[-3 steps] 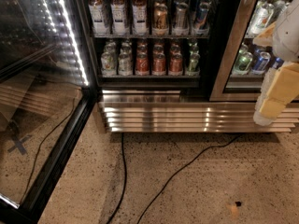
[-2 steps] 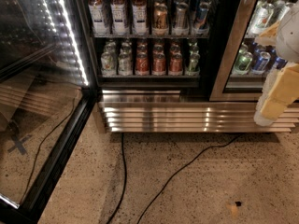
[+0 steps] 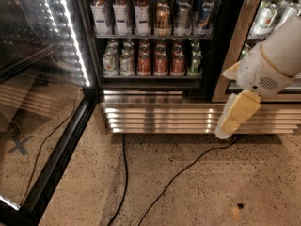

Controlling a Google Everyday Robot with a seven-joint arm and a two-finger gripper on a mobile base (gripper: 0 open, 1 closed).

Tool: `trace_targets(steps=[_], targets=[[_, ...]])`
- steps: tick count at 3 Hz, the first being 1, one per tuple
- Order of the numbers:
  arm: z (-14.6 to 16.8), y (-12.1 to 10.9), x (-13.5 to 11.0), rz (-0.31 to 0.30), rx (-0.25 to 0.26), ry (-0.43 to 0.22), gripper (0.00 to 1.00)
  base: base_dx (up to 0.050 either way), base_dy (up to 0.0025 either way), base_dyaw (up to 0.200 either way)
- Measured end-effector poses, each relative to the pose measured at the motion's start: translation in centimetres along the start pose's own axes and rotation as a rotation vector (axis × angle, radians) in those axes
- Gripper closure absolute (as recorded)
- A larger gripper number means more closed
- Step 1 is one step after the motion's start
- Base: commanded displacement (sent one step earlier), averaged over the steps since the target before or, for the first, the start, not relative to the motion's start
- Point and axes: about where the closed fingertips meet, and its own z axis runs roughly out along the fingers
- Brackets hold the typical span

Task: Close left fridge door

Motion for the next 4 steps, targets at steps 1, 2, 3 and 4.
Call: trace_targets(steps=[1,2,3,4], targets=[[5.1,-0.1,-3.0,-0.004,-0.098,-0.102,0.00,0.000,0.00000,0.000],[7.3,0.1,-5.3,-0.042,-0.188,-0.172,0.00,0.000,0.00000,0.000],[7.3,0.2,-5.3,-0.043,-0.189,-0.172,0.00,0.000,0.00000,0.000],[12.5,5.2,-8.1,-0.144,-0.408,-0.169,0.00,0.000,0.00000,0.000]])
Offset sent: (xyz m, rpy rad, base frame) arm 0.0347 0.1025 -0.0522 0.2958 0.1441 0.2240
